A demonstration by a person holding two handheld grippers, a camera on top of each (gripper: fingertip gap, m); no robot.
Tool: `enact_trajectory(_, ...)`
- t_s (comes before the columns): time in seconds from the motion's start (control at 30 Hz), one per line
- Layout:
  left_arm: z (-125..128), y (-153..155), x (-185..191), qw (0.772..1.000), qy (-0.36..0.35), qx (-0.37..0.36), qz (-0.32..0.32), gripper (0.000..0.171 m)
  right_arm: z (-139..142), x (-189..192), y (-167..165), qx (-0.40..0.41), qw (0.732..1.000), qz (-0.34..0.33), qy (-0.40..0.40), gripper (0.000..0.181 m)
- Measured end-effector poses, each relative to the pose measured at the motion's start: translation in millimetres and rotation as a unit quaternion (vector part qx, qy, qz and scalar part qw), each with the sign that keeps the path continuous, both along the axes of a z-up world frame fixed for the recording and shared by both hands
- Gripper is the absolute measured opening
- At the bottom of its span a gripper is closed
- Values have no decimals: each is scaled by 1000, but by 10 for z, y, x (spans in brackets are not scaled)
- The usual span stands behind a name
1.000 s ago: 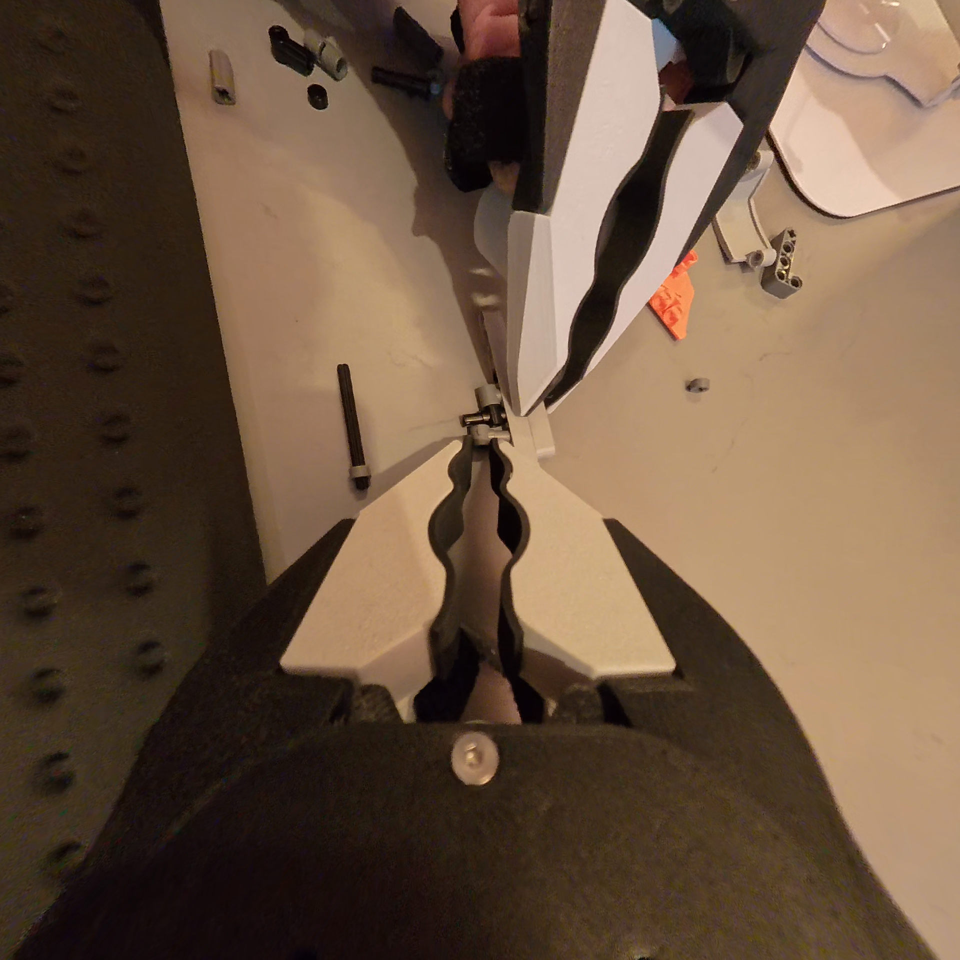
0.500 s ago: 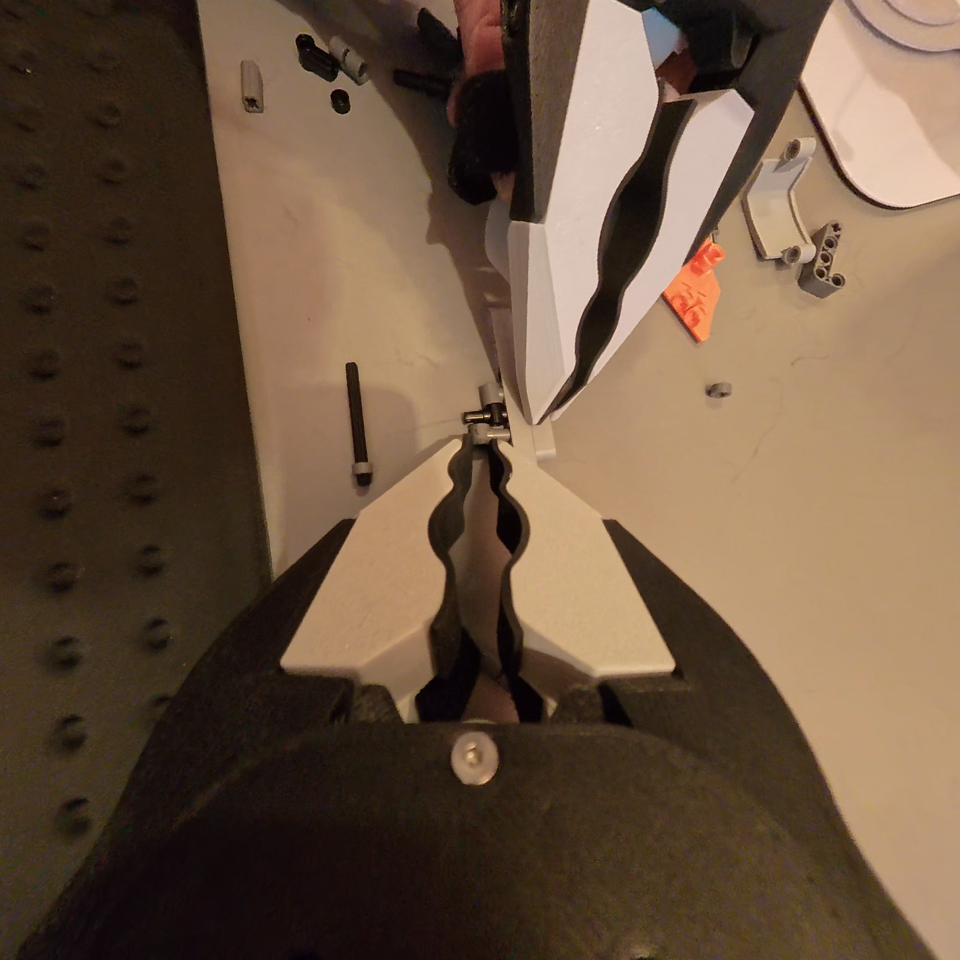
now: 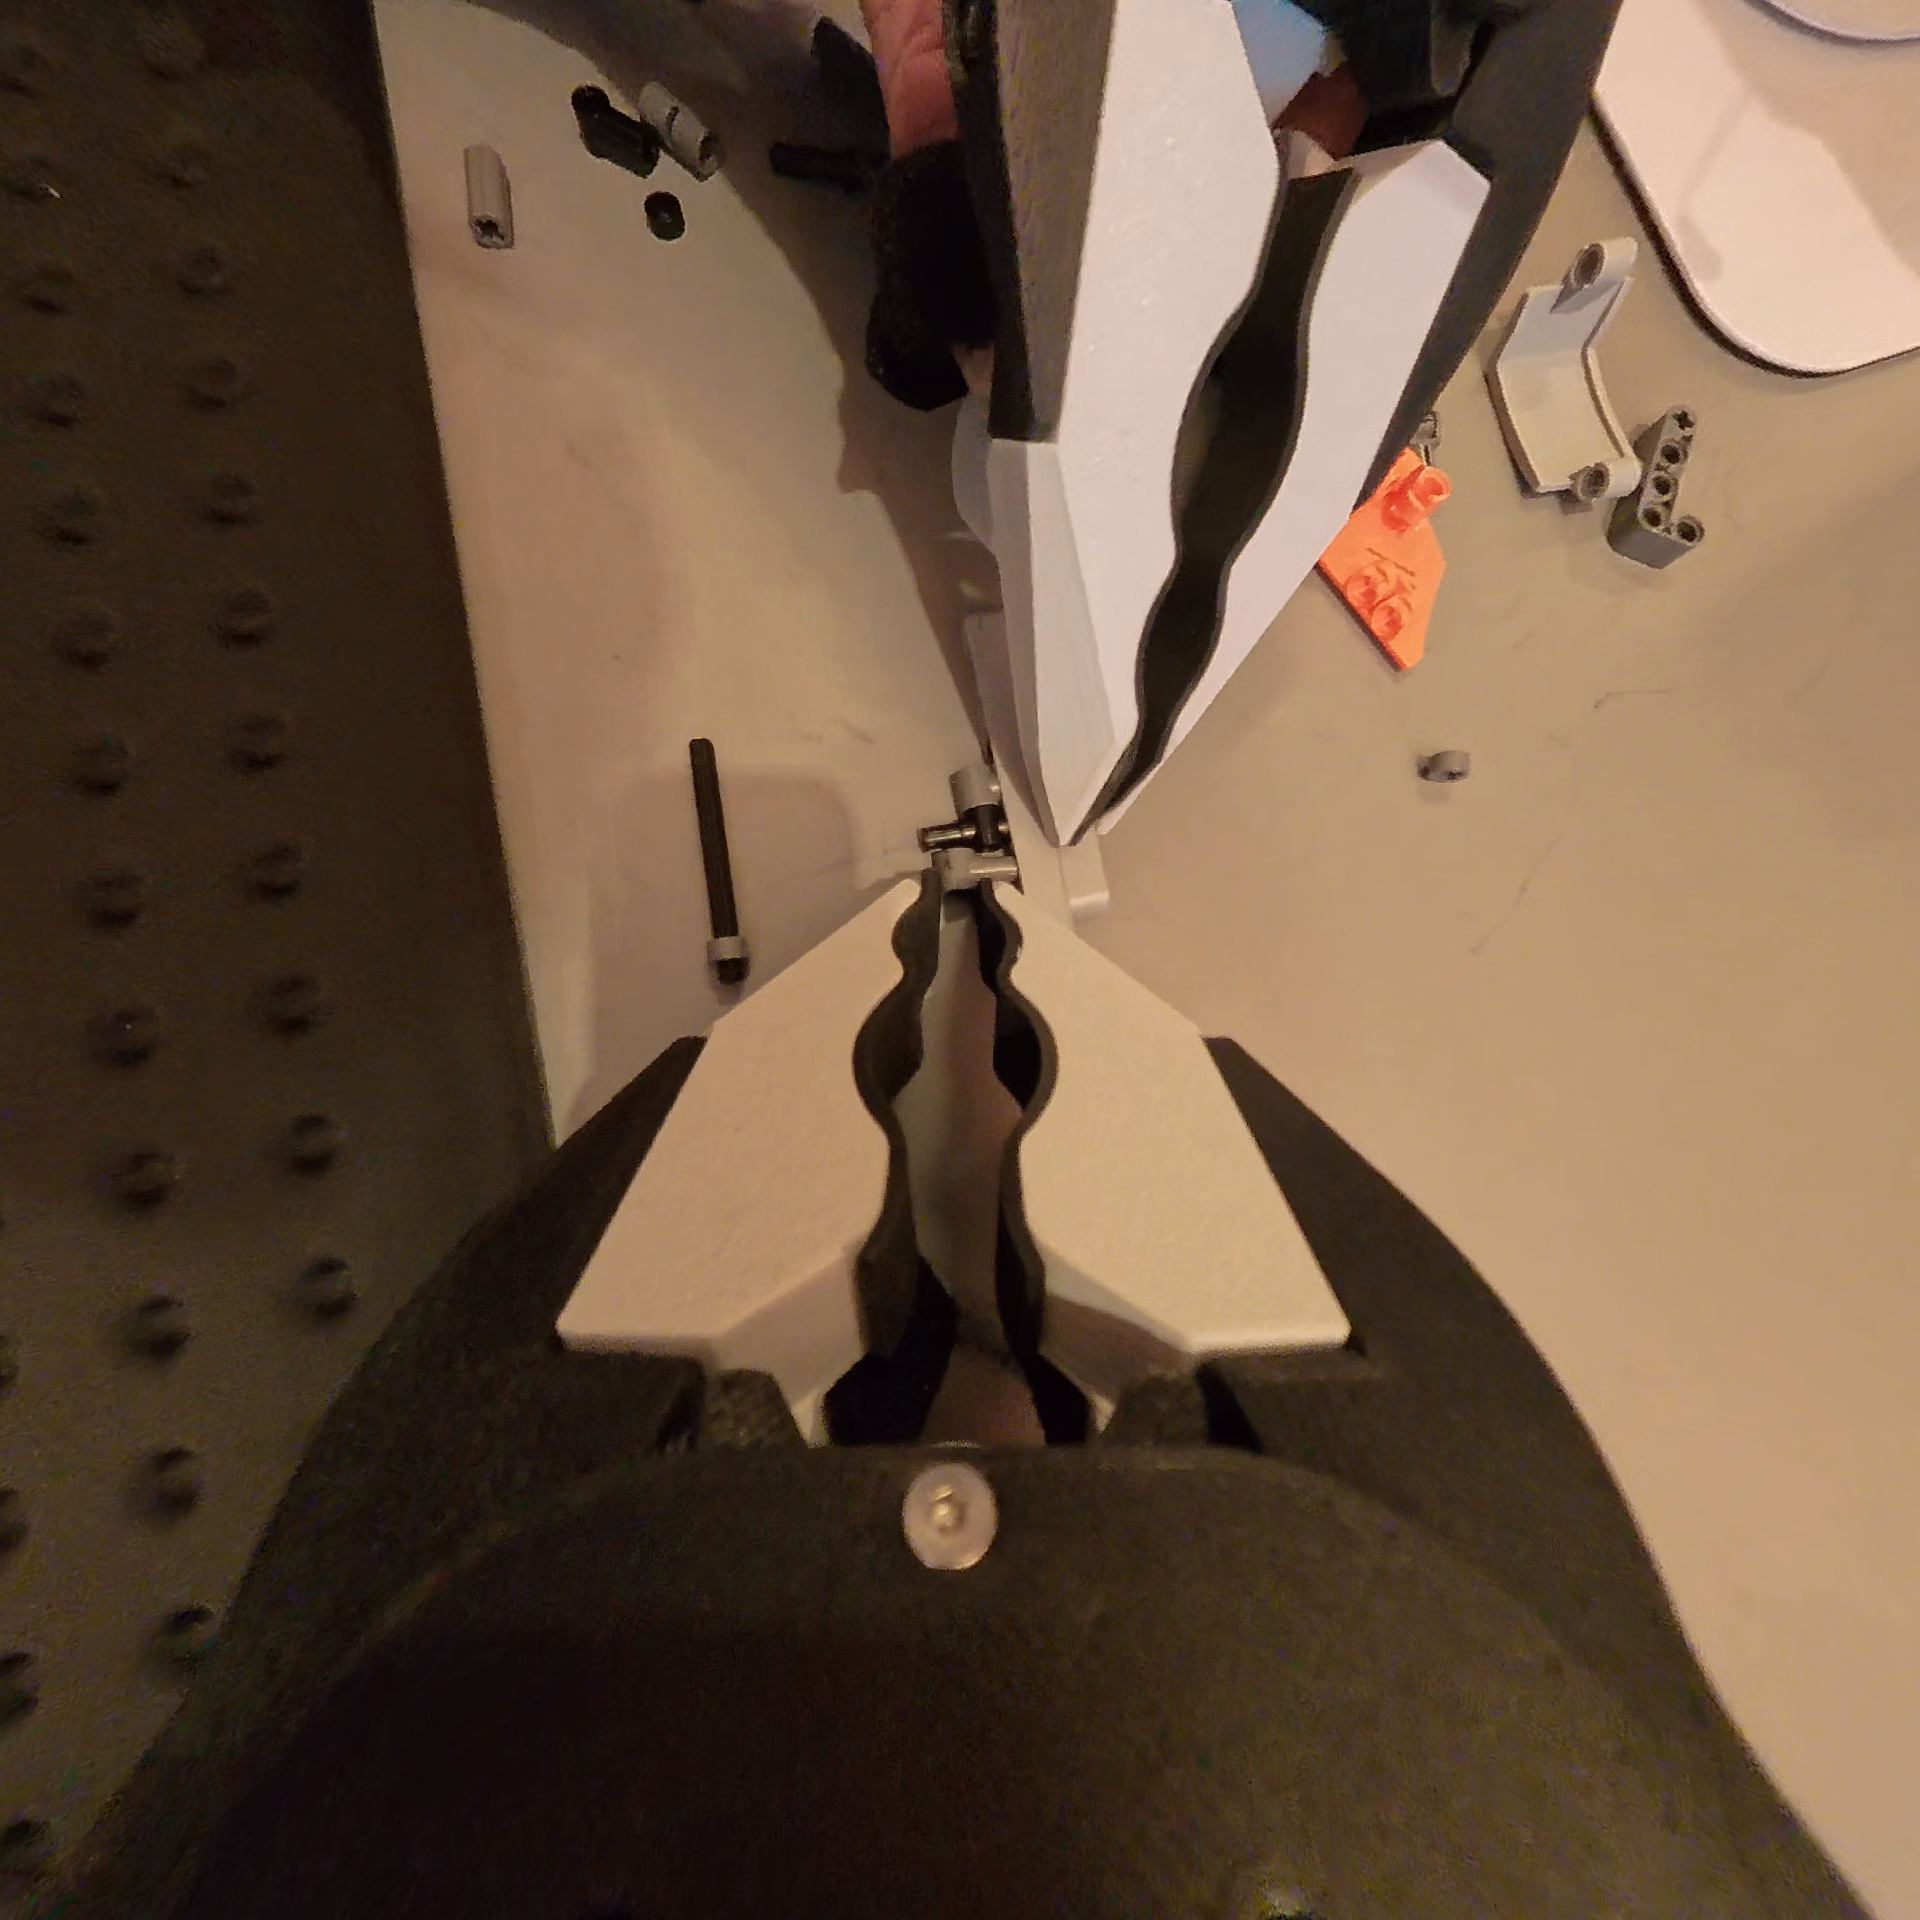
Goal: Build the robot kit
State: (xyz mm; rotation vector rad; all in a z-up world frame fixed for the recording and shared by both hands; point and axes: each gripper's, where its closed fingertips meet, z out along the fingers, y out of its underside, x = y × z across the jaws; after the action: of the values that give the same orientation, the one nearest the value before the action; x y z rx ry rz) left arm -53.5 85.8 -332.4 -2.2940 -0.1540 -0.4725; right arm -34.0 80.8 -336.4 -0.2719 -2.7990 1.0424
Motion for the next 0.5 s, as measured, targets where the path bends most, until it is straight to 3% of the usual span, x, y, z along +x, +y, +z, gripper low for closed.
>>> enact_trajectory(0.5,1,-11,1,1000,-5,1,3,4,4,4,-11,8,1000,15,24,3)
